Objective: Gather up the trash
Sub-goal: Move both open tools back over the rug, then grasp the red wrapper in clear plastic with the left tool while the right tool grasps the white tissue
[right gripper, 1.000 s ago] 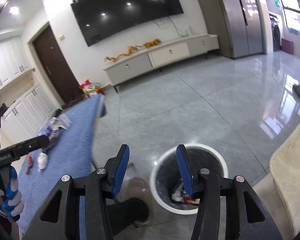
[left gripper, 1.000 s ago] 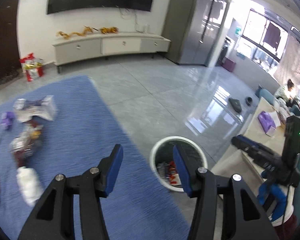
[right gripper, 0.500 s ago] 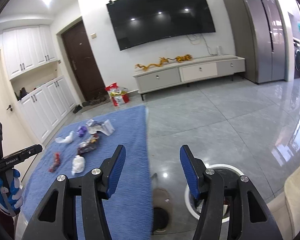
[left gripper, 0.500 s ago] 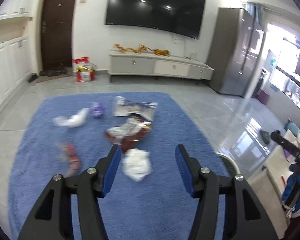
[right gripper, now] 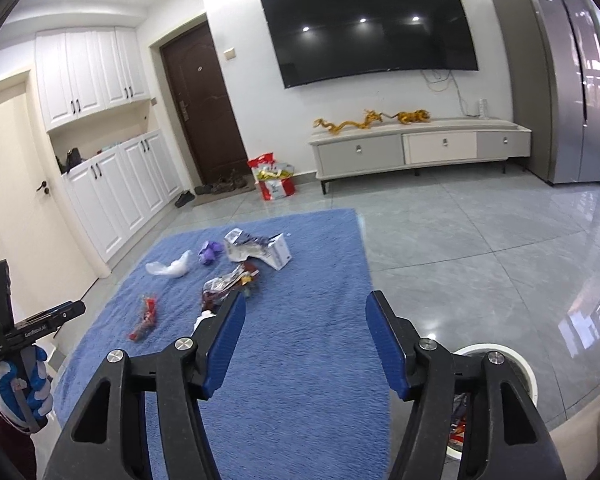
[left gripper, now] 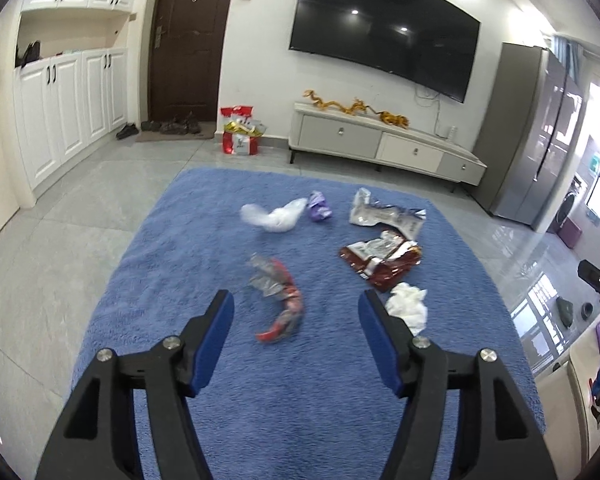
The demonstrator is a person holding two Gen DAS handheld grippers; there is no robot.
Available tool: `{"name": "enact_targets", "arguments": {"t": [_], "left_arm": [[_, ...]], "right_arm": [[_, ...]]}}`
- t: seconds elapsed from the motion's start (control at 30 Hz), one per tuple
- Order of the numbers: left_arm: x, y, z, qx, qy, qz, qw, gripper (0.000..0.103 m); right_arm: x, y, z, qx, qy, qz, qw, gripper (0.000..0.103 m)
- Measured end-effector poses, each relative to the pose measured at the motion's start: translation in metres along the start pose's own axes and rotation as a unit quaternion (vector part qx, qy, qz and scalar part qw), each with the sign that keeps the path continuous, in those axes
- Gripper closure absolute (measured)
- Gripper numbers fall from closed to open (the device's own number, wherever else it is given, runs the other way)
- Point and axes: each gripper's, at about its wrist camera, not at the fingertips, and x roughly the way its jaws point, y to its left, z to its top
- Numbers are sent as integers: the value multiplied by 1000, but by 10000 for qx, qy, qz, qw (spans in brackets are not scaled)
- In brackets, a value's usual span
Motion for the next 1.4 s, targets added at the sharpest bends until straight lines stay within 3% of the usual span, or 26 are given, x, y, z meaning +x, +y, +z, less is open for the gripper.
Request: {"name": "enact_targets", "arguments": {"t": [0.27, 0.57, 0.73, 0.8, 0.9, 0.97, 1.0, 1.13, 1.4], "left_arm": [[50, 10, -10, -94, 532, -32, 9985, 40], [105, 13, -12, -118, 944, 3, 9955, 41], [128, 8, -12, -18, 1129, -11, 9936, 51], [134, 6, -13, 13, 1187, -32, 9929, 60], [140, 5, -16, 27, 1254, -48, 9921, 73], [141, 4, -19, 41, 1249, -46, 9921, 77], [140, 3, -20, 60, 1225, -35, 9924, 81], [134, 2, -22, 39, 1170, -53, 9931, 85], [103, -5, -25, 108, 978, -63, 9951, 85]], "right_arm": [[55, 30, -12, -190, 606, 327, 9974, 41], [137, 74, -28, -422, 1342, 890, 9861, 41], [178, 100, -38, -571, 1692, 1162, 9770, 41], [189, 108, -43, -655, 1790, 1256, 9736, 42], [203, 118, -47, -752, 1926, 1312, 9696, 53], [209, 123, -50, -849, 1987, 1279, 9679, 69], [210, 125, -52, -901, 2011, 1260, 9673, 72], [204, 126, -54, -954, 1966, 1264, 9676, 85], [172, 118, -50, -937, 1746, 1336, 9710, 87]]}}
